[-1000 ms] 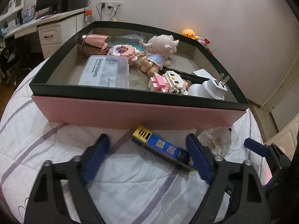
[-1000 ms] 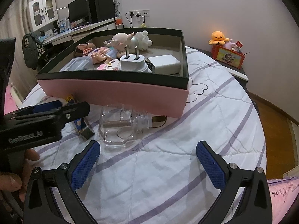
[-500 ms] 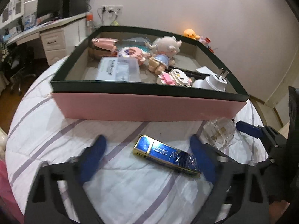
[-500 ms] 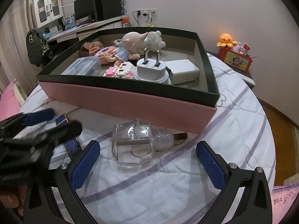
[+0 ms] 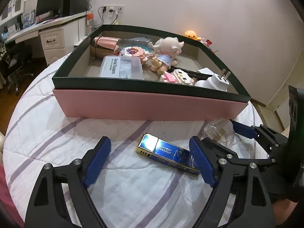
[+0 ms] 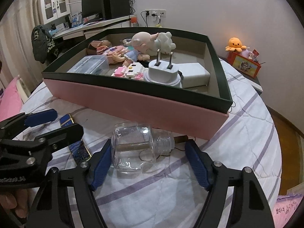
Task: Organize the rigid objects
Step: 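Grasp the blue printed box with the left tool while the right tool grasps the glass bottle, then carry the blue box and glass bottle into the box and open both tools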
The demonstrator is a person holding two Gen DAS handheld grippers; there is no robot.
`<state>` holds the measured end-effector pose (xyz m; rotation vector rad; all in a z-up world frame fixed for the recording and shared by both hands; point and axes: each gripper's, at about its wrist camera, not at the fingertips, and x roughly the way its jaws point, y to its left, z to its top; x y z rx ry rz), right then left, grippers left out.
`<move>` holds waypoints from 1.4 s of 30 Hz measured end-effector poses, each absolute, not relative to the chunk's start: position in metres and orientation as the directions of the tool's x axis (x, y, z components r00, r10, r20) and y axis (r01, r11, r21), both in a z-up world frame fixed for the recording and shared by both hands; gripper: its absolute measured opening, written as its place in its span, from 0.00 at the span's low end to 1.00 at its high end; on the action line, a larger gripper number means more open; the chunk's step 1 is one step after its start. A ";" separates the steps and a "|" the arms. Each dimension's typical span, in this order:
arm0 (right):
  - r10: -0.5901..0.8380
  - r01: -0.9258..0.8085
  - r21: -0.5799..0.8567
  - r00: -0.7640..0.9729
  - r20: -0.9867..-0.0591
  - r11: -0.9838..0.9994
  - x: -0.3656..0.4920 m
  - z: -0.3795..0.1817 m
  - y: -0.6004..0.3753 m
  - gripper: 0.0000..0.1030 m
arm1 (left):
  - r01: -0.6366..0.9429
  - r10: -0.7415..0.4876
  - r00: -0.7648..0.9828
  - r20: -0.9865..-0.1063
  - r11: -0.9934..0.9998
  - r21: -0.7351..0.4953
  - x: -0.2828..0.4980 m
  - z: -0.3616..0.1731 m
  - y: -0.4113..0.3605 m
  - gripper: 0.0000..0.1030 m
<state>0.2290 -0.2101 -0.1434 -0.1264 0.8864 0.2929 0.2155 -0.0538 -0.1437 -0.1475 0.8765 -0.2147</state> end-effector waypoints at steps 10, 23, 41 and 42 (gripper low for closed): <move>0.204 -0.305 0.013 0.605 -0.769 0.952 0.223 -0.140 -0.216 0.73 | 0.151 -0.254 0.627 -0.736 0.967 -0.205 0.211 -0.140 -0.057 0.85; 0.156 -0.219 0.020 0.623 -0.767 0.976 0.211 -0.139 -0.255 0.73 | 0.248 -0.233 0.646 -0.727 0.965 -0.090 0.199 -0.134 -0.078 1.00; 0.195 -0.227 0.066 0.615 -0.764 0.972 0.210 -0.140 -0.254 0.59 | 0.289 -0.214 0.601 -0.770 0.956 -0.041 0.199 -0.142 -0.090 0.82; 0.195 -0.227 0.066 0.615 -0.764 0.972 0.211 -0.141 -0.254 0.59 | 0.288 -0.215 0.603 -0.768 0.957 -0.042 0.199 -0.142 -0.090 0.82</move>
